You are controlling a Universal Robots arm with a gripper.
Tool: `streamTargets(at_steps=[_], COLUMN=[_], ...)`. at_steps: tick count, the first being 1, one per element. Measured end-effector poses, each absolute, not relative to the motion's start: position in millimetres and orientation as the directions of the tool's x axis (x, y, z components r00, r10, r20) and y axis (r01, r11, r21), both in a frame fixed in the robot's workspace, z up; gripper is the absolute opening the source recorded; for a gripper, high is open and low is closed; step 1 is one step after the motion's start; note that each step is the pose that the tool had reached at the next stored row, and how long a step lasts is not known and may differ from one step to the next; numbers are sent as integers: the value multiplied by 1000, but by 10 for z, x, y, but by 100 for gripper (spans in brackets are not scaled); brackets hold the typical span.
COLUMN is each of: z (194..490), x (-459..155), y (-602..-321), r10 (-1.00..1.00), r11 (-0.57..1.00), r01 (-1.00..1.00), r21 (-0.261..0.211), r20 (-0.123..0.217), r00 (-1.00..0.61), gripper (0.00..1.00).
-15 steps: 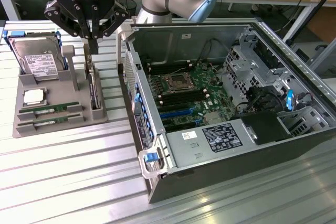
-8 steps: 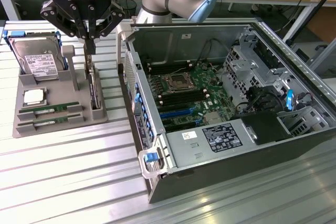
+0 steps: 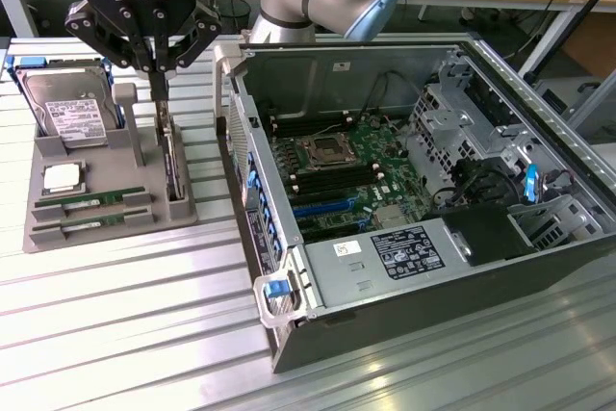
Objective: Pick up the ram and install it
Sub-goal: 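Reach for the ram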
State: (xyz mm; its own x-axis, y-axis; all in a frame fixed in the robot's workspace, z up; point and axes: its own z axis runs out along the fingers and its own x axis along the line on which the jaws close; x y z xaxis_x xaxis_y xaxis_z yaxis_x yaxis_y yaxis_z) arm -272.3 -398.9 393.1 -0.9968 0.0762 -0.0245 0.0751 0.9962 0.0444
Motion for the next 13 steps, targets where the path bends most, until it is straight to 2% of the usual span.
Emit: streamTargets(at_steps=[13], z=[3931], x=[-2822], y=[-3989], r10=[76], r11=[996], r01=[75], r21=[44], r20=[-24], r00=[-997], gripper=[10])
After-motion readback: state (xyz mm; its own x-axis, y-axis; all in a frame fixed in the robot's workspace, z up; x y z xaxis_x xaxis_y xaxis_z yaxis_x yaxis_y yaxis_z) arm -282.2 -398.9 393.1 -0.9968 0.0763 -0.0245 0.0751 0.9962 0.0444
